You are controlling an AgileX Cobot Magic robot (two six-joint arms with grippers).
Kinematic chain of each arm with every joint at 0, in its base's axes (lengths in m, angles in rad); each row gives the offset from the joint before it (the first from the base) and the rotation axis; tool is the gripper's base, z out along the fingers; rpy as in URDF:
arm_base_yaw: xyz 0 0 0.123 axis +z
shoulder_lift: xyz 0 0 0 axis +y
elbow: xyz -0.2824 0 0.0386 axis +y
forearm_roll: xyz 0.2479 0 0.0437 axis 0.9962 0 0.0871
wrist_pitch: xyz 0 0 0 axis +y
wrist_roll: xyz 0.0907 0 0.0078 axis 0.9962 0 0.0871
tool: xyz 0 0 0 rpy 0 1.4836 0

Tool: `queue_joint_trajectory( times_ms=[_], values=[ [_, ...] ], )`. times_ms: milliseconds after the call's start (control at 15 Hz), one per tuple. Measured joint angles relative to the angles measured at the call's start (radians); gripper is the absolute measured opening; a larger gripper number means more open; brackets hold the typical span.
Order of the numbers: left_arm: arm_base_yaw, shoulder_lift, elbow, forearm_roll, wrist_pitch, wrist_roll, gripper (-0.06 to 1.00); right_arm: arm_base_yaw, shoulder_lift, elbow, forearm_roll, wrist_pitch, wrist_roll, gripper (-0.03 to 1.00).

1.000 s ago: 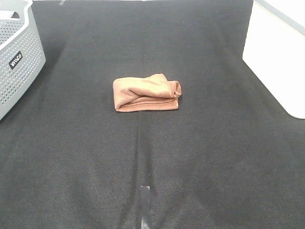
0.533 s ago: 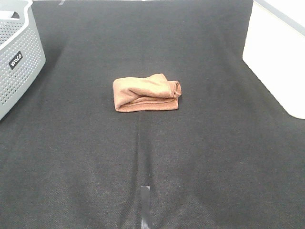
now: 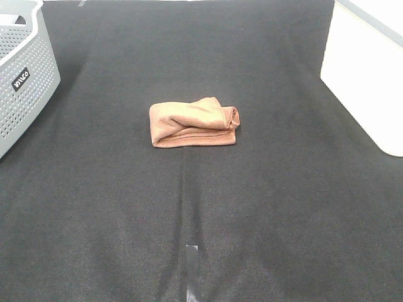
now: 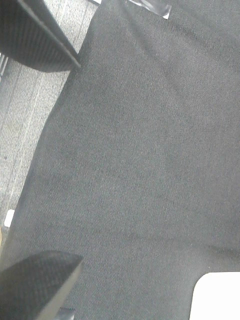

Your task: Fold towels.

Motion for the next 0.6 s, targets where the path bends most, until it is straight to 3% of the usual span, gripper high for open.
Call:
queue_joint_trajectory(
  times_ms=[400,600],
  values=[
    [0.192,-0.070,0.001,0.000,-0.001,0.001,0.64,-0.167,-0.132,0.000,0.021,0.000,0.001,0.91],
    [0.196,-0.112,0.001,0.000,-0.001,0.001,0.64,-0.169,-0.228,0.000,0.026,0.000,0.001,0.91]
  ],
)
